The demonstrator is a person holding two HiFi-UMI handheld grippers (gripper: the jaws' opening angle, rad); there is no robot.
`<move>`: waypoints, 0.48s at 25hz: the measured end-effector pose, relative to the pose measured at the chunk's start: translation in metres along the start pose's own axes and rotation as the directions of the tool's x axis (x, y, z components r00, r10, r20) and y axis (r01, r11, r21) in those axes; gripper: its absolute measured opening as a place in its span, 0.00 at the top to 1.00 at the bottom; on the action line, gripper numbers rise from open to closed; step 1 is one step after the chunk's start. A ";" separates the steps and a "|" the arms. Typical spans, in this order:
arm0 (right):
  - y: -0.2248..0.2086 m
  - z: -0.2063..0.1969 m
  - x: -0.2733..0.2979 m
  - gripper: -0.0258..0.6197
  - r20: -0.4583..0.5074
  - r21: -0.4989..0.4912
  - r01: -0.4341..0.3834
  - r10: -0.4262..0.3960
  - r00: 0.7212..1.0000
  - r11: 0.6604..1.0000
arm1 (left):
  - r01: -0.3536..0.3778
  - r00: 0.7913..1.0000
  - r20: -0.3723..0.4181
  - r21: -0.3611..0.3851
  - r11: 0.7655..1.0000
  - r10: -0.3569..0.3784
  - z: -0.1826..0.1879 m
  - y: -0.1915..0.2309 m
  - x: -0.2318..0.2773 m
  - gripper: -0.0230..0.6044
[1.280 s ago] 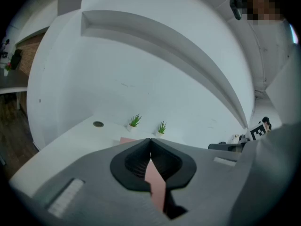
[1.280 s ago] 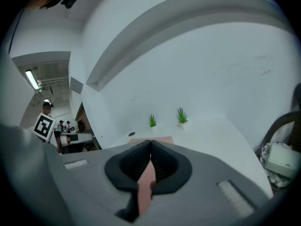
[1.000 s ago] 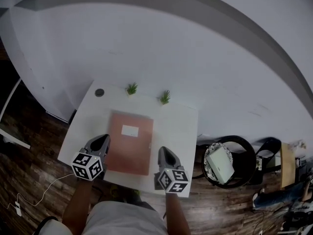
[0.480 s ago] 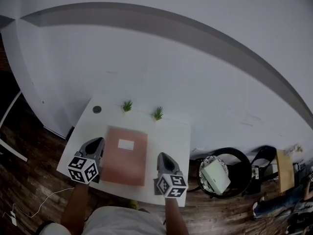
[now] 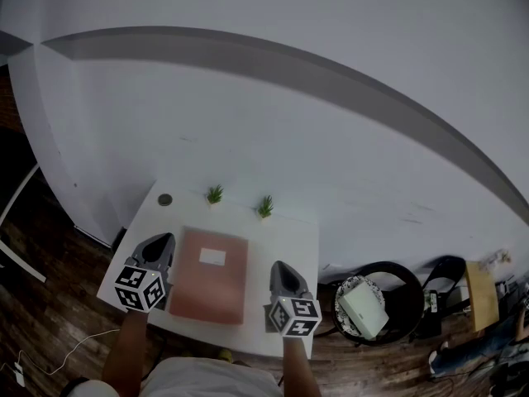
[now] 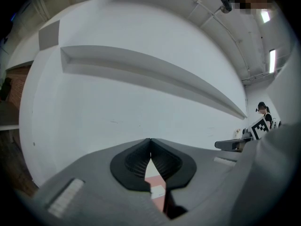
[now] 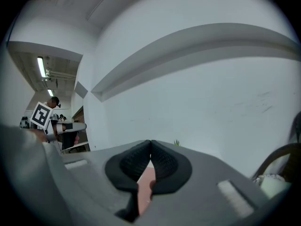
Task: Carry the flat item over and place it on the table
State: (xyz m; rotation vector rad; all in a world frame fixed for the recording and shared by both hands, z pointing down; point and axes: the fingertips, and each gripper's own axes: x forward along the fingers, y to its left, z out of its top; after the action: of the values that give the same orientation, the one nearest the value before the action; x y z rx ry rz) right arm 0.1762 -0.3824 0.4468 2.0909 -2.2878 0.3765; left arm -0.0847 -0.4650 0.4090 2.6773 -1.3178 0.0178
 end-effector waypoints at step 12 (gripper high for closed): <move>-0.007 0.014 0.001 0.96 0.027 -0.032 0.014 -0.013 1.000 0.999 | -0.017 1.000 0.021 0.035 0.999 0.016 0.013 0.007 0.000 0.95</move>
State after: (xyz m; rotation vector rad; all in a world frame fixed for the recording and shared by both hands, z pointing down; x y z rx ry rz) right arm 0.1850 -0.3868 0.4347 2.1083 -2.2774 0.3111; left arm -0.0906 -0.4713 0.3974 2.7032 -1.3581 0.0152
